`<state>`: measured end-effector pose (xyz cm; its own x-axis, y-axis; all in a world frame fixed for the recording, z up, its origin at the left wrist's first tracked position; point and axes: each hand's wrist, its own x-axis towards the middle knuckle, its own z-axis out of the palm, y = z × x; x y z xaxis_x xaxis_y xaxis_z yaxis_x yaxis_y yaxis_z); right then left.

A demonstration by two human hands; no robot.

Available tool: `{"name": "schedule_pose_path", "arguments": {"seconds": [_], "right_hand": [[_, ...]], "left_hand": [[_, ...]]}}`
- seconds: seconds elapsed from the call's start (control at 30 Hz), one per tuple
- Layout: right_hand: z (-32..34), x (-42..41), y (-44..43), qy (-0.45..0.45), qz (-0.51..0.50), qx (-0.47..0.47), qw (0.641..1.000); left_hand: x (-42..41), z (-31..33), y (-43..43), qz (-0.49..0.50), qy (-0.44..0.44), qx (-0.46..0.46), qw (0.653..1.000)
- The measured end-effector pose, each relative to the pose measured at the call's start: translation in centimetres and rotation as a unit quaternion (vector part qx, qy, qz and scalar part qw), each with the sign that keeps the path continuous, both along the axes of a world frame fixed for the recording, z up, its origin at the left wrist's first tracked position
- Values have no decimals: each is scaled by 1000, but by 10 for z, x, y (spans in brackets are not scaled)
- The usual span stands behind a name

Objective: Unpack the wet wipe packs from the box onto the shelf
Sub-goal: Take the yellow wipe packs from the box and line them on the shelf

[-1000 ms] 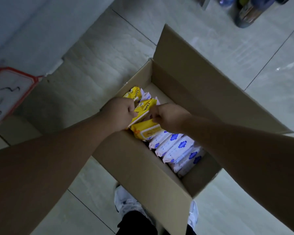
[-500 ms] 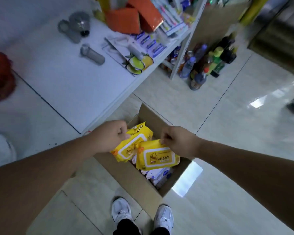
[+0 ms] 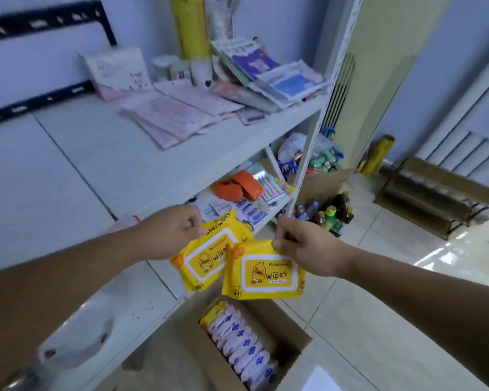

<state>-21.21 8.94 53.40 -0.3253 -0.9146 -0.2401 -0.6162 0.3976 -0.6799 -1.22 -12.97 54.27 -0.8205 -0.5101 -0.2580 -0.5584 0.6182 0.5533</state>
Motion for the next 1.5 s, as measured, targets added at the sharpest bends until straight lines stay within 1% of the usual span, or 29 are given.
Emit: {"name": "schedule_pose_path", "arguments": {"seconds": [0.17, 0.3, 0.4, 0.53, 0.63, 0.77, 0.9, 1.03, 1.17, 1.33, 1.5], "right_hand": [[89, 34, -8, 2, 32, -67, 997], [137, 75, -32, 0, 80, -121, 989], [161, 109, -59, -3, 118, -147, 982], [186, 162, -98, -18, 173, -177, 969], [197, 212, -126, -15, 213, -198, 957], [196, 282, -165, -17, 259, -203, 944], [185, 344, -206, -17, 283, -190, 940], [170, 396, -244, -33, 286, -168, 943], [155, 433, -271, -38, 280, -168, 945], [124, 459, -286, -47, 248, -147, 956], [104, 470, -308, -59, 230, -124, 963]], "left_hand": [[48, 115, 2, 28, 15, -44, 999], [109, 190, 2, 66, 12, -86, 994], [156, 228, 0, 92, 13, -124, 988], [219, 255, -4, 141, 21, -134, 981], [267, 254, -11, 180, 31, -133, 974], [331, 243, -33, 198, 15, -139, 970], [392, 229, -69, 201, -1, -148, 968], [442, 214, -110, 202, -1, -154, 967], [465, 199, -146, 185, -5, -151, 971], [476, 168, -186, 170, -23, -137, 976], [489, 139, -212, 192, -21, -133, 972]]}}
